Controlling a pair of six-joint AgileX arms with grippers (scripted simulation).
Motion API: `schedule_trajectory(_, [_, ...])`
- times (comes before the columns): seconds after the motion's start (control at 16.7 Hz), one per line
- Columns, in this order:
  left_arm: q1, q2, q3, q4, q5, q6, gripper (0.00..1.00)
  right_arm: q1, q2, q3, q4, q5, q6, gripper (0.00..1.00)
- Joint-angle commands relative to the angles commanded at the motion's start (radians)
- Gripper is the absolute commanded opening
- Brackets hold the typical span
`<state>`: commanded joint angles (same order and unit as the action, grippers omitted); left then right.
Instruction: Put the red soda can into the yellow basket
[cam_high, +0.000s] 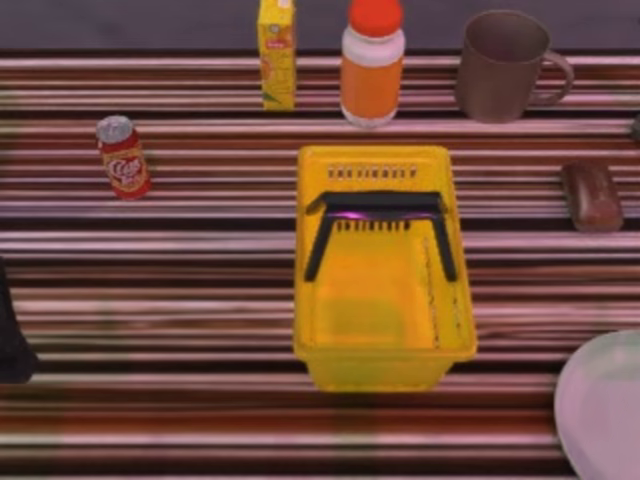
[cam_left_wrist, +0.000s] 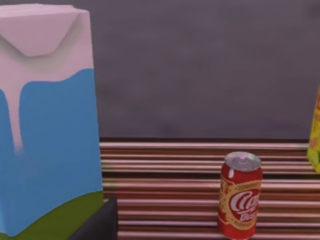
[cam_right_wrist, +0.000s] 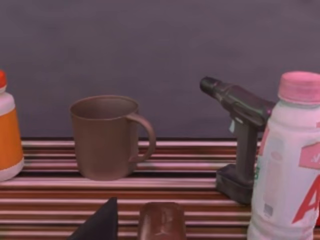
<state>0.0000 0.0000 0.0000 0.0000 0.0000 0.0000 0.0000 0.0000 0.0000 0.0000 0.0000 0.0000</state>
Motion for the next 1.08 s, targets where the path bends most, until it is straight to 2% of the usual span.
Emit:
schedule_trajectory(0.24, [-0.006,0.028,0.026,-0.015,0.006,0.01,1.0,0.0,0.0,0.0,0.0,0.0,0.0,1.0])
schedule_trajectory(0.48, [-0.032,0.197,0.188,-0.108,0.033,0.069,1.0,0.0,0.0,0.0,0.0,0.0,0.0,1.0])
schedule_trajectory(0.72, [-0.058,0.485,0.469,-0.267,0.061,0.161,1.0,0.0,0.0,0.0,0.0,0.0,0.0,1.0])
schedule_trajectory(1.08, [-0.079,1.056,1.03,-0.582,0.086,0.329,1.0,0.0,0.0,0.0,0.0,0.0,0.0,1.0])
